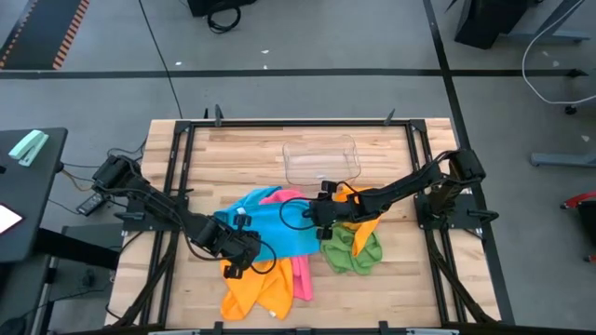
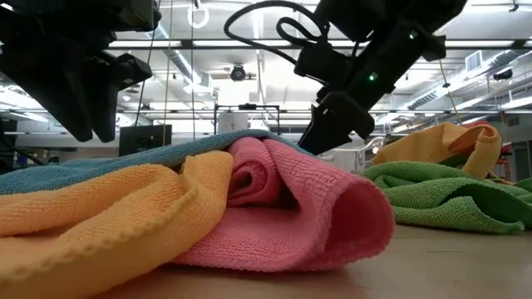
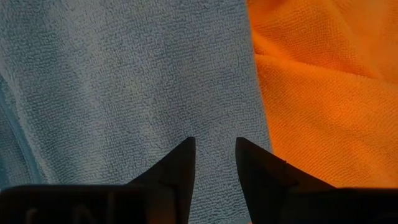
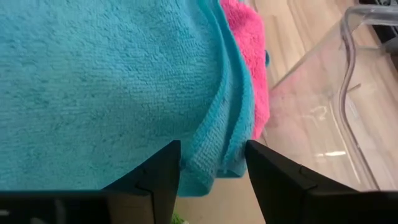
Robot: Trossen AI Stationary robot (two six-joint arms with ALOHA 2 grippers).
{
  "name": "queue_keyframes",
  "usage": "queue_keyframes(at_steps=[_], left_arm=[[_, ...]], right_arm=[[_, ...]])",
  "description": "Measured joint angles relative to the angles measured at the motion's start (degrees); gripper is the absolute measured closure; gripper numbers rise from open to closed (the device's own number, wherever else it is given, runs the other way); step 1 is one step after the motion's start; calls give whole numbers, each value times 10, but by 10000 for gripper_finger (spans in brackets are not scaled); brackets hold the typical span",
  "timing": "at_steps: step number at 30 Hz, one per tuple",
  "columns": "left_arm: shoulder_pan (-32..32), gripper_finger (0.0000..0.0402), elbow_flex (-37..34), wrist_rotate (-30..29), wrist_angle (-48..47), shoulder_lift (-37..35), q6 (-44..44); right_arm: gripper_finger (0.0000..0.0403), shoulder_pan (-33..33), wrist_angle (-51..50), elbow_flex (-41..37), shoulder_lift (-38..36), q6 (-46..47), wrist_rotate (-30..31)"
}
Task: Fold microfiber towels
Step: Fold the bottom blue microfiber cloth
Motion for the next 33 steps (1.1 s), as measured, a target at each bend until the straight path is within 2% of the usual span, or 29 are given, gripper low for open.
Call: queue_keyframes(at_steps=[6, 11, 16, 22, 28, 30, 33], left_arm=[[0, 284, 0, 0, 0, 0, 0], [0, 280, 0, 0, 0, 0, -1], [0, 285, 0, 0, 4, 0, 1], [-6, 289, 0, -10, 93, 0, 65], [-11, 275, 0, -87, 179, 3, 110], [-10, 266, 0, -92, 192, 3, 102], [-19, 252, 0, -92, 187, 3, 94]], right_arm=[[242, -11, 5, 1, 0, -5, -5], [318, -19, 5, 1, 0, -1, -16], [391, -27, 4, 1, 0, 5, -60], [393, -35, -21, 12, -53, 25, -72], [394, -67, -56, 17, -96, 119, -162], [395, -70, -57, 17, -100, 147, -195], [395, -65, -60, 17, -100, 161, -208]])
